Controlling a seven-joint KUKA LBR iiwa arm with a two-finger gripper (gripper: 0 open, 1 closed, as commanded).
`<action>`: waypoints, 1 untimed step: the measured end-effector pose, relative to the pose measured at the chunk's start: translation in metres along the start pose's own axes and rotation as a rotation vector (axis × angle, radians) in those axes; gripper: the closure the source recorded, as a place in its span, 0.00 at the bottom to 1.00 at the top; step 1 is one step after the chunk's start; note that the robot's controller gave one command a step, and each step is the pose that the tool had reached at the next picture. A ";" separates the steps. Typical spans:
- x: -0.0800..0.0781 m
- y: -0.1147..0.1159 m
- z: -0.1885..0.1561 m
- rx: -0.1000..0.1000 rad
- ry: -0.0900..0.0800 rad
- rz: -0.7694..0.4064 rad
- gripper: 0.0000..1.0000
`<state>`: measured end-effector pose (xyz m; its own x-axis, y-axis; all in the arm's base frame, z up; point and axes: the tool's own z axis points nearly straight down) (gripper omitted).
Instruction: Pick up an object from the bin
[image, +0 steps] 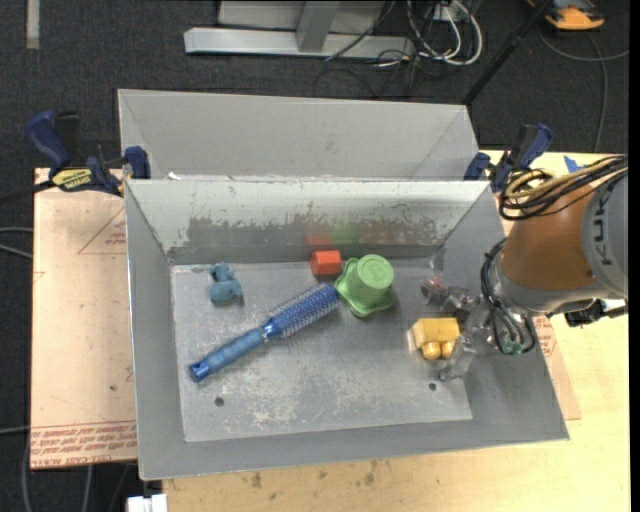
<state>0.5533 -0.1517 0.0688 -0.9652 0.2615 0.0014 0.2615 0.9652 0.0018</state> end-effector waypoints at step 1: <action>0.000 0.001 0.000 -0.001 -0.001 -0.002 0.00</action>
Offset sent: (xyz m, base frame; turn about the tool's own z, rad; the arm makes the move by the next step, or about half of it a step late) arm 0.0000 0.0000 0.0000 0.0000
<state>0.5538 -0.1511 0.0687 -0.9656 0.2600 0.0008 0.2600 0.9656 0.0025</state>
